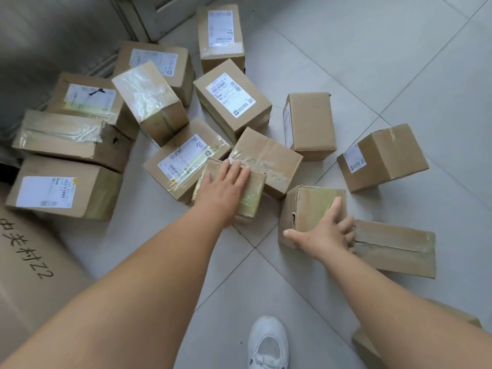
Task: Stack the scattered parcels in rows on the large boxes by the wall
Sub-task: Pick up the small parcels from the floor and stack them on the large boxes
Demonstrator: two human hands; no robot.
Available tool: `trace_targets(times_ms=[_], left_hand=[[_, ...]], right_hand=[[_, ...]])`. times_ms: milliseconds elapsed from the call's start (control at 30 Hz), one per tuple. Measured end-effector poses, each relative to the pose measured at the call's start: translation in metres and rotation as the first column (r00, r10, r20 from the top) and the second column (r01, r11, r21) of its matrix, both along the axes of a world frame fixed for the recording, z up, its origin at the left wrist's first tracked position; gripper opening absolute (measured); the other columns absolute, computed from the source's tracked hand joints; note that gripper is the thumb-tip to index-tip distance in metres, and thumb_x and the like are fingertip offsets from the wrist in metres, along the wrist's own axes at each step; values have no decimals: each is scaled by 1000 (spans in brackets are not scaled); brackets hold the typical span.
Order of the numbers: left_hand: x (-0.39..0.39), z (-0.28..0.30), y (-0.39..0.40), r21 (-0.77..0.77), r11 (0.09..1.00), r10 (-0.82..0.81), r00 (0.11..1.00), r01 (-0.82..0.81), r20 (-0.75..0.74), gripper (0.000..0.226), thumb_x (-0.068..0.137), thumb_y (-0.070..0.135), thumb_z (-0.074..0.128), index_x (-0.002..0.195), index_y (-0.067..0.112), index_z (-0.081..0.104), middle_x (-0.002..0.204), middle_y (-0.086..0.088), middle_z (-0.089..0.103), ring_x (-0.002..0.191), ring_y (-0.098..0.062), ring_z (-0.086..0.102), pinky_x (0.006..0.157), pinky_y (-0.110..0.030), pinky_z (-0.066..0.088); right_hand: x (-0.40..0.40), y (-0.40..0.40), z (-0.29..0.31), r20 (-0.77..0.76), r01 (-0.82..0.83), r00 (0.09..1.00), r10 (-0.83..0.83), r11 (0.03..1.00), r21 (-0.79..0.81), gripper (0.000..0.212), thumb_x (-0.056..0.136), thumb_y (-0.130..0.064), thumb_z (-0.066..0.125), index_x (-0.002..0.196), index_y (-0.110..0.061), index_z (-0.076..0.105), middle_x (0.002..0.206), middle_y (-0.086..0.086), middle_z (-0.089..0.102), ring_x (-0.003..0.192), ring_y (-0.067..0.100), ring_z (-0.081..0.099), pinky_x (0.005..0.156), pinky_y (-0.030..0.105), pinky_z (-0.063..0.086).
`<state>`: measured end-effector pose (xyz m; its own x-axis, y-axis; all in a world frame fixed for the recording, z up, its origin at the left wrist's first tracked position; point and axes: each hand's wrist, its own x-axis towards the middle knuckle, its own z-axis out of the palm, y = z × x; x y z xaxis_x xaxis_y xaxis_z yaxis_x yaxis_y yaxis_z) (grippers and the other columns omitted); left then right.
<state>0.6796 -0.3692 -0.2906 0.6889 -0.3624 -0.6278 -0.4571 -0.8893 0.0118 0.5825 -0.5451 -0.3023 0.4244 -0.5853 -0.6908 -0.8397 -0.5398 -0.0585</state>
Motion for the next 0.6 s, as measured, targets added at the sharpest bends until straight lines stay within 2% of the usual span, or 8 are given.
trace_targets(times_ms=[133,233,367,600], left_hand=[[5,-5,-4,39,996,-77,995,75,56,103,86,19,63,151,14,-16,159,-7,-7,147,-28,-8,118,-46,8],[2,-5,0,20,999,-48,998,47,44,96,88,15,59,152,11,-12,160,-8,-7,148,-25,-9,118,-49,8],[-14,9,24,-57,997,49,991,-42,127,102,78,24,69,150,13,-2,156,-6,10,146,-24,7,114,-46,16],[-42,89,73,-171,949,293,940,-264,173,105,76,31,69,150,17,-5,155,-2,10,145,-22,7,116,-42,11]], right_hand=[[1,2,-5,11,-15,1000,16,998,-55,132,64,-52,79,145,-31,-23,146,13,3,130,36,22,103,52,29],[1,2,-1,41,-44,998,47,996,-78,128,65,-47,77,145,-31,-21,140,11,11,126,35,25,100,51,33],[-5,10,19,77,-89,992,95,992,-84,126,63,-43,78,145,-33,-17,139,9,16,126,33,25,98,53,32],[-6,59,94,131,-189,972,193,981,-44,127,62,-41,80,147,-32,-13,148,7,12,135,32,19,103,53,27]])
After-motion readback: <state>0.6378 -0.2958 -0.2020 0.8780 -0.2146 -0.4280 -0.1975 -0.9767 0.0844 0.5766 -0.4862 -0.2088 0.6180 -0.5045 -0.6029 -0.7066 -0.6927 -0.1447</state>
